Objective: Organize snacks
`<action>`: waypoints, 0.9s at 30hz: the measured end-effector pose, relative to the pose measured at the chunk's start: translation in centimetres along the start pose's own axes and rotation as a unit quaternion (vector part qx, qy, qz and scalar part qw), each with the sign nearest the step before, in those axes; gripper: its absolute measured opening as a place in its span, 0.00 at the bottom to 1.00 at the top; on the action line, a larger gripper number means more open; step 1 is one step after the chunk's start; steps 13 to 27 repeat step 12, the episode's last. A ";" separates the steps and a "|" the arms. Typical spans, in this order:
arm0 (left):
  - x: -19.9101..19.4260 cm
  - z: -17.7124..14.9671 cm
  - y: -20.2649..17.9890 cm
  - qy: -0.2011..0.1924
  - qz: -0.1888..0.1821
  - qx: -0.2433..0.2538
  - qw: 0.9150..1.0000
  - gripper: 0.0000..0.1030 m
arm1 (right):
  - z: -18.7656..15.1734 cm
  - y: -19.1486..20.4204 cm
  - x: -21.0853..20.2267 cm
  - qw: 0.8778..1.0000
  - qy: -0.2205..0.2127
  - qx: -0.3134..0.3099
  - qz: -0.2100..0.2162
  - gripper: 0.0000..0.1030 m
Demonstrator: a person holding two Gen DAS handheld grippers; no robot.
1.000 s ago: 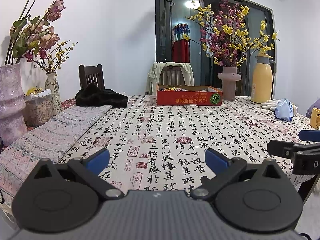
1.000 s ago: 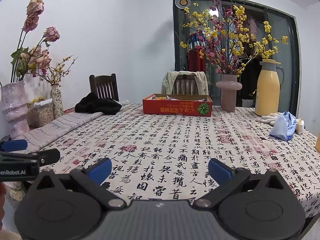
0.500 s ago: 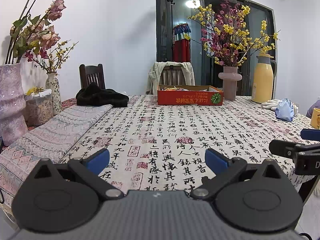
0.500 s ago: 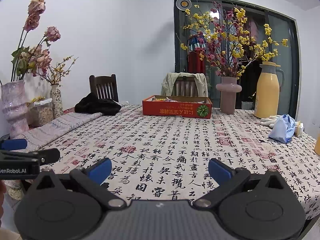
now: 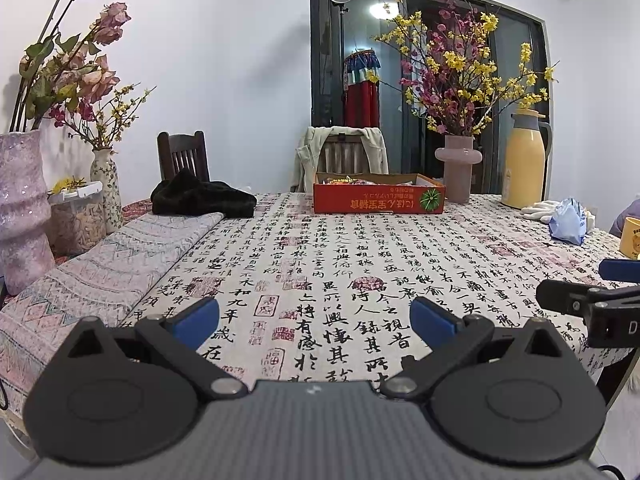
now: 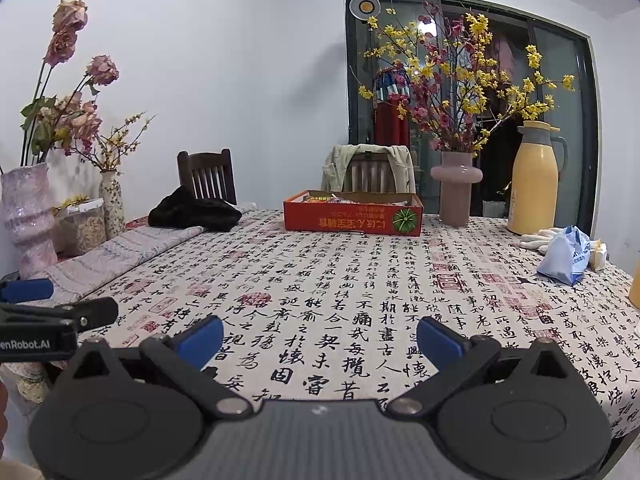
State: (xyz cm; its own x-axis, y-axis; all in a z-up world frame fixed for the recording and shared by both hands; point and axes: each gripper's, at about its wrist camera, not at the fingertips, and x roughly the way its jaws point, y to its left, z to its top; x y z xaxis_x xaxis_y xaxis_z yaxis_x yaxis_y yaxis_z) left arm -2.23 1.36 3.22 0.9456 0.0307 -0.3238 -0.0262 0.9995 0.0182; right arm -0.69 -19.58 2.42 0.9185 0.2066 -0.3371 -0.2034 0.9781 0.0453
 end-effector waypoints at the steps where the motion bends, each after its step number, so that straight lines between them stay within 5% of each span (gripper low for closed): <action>1: 0.0 0.0 0.0 0.001 0.000 0.000 1.000 1.00 | 0.0 0.0 0.0 1.000 0.000 0.000 0.000 1.00; 27: 0.1 -0.2 -0.1 0.003 -0.011 0.003 1.000 1.00 | -0.1 0.2 0.0 1.000 0.002 -0.002 0.001 1.00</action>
